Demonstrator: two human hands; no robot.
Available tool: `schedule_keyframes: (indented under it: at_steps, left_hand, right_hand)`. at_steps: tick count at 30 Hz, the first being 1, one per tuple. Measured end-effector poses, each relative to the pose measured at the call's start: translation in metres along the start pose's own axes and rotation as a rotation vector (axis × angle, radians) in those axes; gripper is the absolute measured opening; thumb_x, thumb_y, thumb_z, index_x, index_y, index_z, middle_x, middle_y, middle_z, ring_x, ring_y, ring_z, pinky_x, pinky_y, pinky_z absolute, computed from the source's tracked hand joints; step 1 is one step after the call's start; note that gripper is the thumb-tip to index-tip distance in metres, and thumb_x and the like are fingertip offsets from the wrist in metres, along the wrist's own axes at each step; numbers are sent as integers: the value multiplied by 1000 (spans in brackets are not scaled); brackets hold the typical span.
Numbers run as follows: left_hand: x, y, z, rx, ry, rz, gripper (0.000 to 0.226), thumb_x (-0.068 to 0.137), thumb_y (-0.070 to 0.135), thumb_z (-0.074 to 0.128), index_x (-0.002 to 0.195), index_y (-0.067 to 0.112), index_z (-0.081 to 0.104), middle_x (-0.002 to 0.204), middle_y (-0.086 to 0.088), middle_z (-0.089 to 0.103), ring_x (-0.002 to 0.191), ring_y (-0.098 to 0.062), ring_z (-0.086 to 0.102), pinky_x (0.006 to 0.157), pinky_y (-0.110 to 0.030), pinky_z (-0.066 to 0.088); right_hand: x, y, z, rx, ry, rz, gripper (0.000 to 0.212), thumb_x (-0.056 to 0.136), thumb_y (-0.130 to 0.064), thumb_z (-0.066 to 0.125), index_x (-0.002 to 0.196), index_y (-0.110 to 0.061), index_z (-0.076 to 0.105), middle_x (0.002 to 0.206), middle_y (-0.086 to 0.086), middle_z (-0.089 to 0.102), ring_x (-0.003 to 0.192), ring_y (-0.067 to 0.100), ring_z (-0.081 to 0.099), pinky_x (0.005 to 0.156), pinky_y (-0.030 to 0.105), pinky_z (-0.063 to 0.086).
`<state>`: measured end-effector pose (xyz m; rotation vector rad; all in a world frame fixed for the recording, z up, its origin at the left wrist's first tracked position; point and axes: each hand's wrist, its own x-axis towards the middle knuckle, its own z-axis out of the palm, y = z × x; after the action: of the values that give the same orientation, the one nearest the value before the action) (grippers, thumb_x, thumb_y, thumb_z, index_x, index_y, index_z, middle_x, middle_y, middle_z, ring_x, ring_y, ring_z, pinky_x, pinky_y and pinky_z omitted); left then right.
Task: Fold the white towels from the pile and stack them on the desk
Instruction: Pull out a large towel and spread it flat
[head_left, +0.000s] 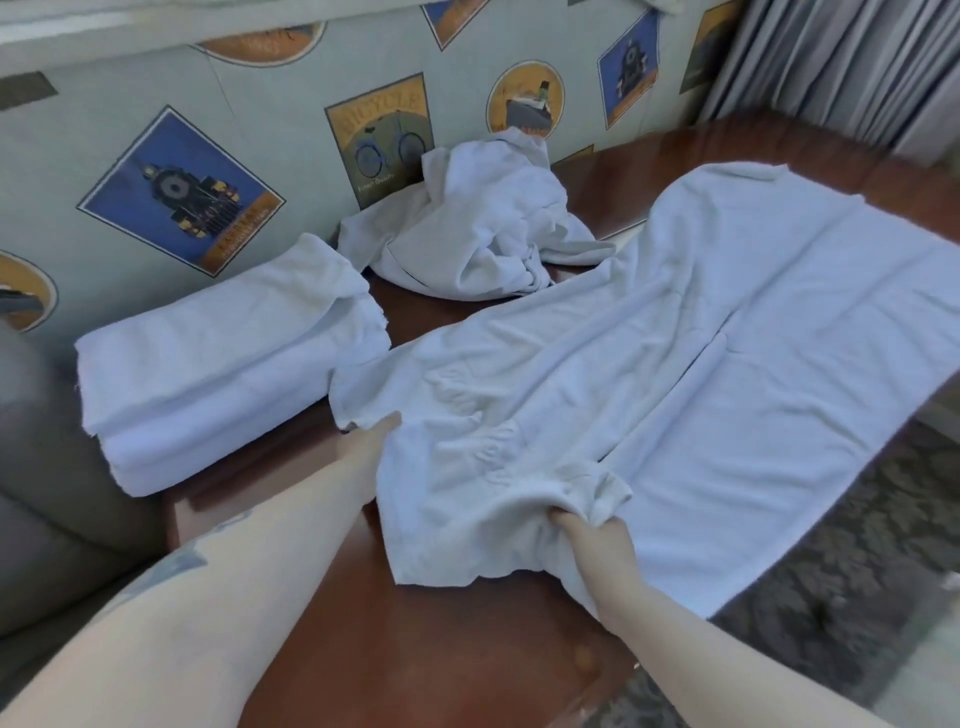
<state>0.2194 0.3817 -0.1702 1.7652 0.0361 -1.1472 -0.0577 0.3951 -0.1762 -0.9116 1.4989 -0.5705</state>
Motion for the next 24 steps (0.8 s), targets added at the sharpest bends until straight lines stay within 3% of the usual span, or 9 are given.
schedule_keyframes:
  at_steps: [3,5,9,11,13,16,20,22,24]
  left_hand:
    - [-3,5,-5,-159,-230,-46,33,83,29,73,113,14,69,111,-9,72,95,-29,70,83,-41,57]
    - [-2,13,-11,-266,-299,-6,26,84,24,68,108,13,71,104,-9,75,85,-27,74,67,-35,58]
    - [-6,33,-23,-438,-426,40,42,77,27,67,116,11,70,116,-10,71,101,-26,71,81,-38,56]
    - [-13,35,-24,-414,-480,48,35,75,26,67,104,10,77,111,-11,73,98,-26,71,78,-36,58]
    - [-20,36,-24,-358,-508,51,25,76,20,64,92,9,79,100,-9,75,89,-25,73,73,-35,60]
    - [-33,36,-26,-312,-507,45,20,77,17,64,87,8,79,89,-6,75,80,-22,73,70,-34,60]
    - [-47,35,-38,-301,-463,109,22,84,14,59,77,10,79,79,-4,74,72,-17,72,63,-28,59]
    - [-55,42,-49,-298,-412,172,39,94,14,49,69,10,79,73,-3,74,66,-15,72,54,-26,58]
    - [-67,52,-62,-319,-361,224,38,93,14,51,65,9,77,68,-3,74,61,-13,71,50,-24,57]
  right_hand:
    - [-8,8,-5,2,-86,26,10,86,-15,63,95,-17,67,86,4,73,77,17,71,58,26,54]
    - [-11,11,-7,-18,-172,26,13,84,-13,67,97,-16,69,86,4,75,86,22,72,72,34,60]
    - [-23,9,-5,-15,-381,14,23,58,-22,79,80,-21,77,89,2,76,88,15,73,77,27,58]
    - [-29,7,-1,-41,-407,-2,30,46,-31,82,75,-27,78,89,0,77,89,13,72,86,28,56]
    - [-34,4,3,7,-458,-4,21,61,-22,82,80,-17,79,91,2,77,93,14,72,90,28,55]
    - [-46,-3,2,80,-520,26,17,88,0,65,89,-15,74,90,-2,77,87,6,72,71,12,53]
    - [-66,-6,-1,34,-558,23,17,92,-6,63,95,-21,72,91,-12,76,87,-3,69,69,7,48]
    - [-74,-4,-1,20,-600,20,18,93,-6,61,103,-19,68,98,-8,75,92,0,69,72,9,49]
    - [-80,-1,1,26,-659,38,22,93,-3,59,110,-15,65,111,1,72,101,5,67,78,13,50]
